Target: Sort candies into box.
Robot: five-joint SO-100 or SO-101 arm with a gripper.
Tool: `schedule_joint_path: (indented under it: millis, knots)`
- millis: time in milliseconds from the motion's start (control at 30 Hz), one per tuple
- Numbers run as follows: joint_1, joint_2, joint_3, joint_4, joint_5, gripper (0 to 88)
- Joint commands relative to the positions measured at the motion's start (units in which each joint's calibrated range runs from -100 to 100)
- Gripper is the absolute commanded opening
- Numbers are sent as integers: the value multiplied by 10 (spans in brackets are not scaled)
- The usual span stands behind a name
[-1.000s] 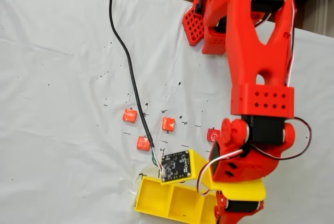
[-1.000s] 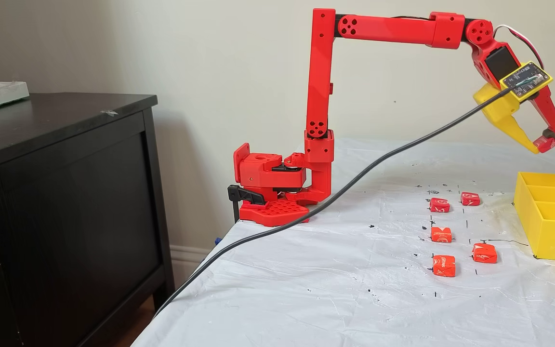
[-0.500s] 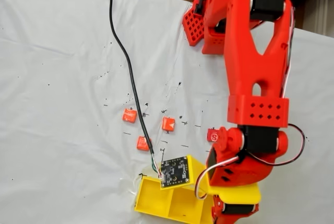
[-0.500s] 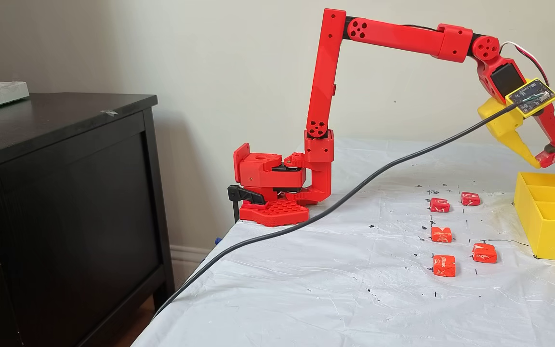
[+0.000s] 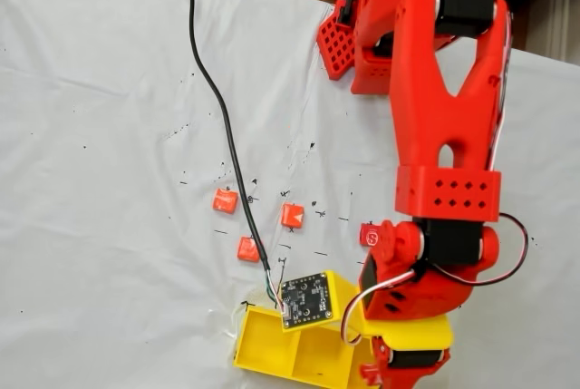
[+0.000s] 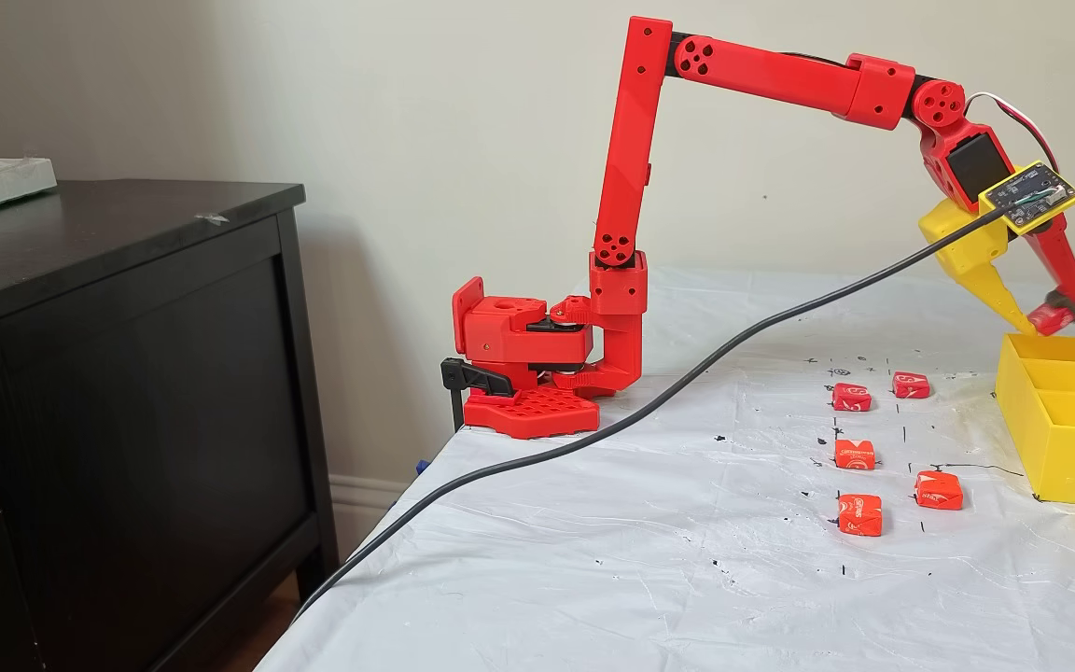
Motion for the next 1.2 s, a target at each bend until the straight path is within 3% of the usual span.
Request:
schedule_joint_path:
  millis: [0, 167, 400, 567, 967, 1167]
  knots:
    - [-14, -26, -13, 4, 3, 322]
    - [-14, -30, -13, 9, 3, 361]
    - [-14, -51, -7, 21, 8, 282]
    - [-11, -78, -9, 50, 1, 22]
    - [-17, -157, 48, 148, -22, 5]
    - [-33, -221, 194, 77, -19, 12]
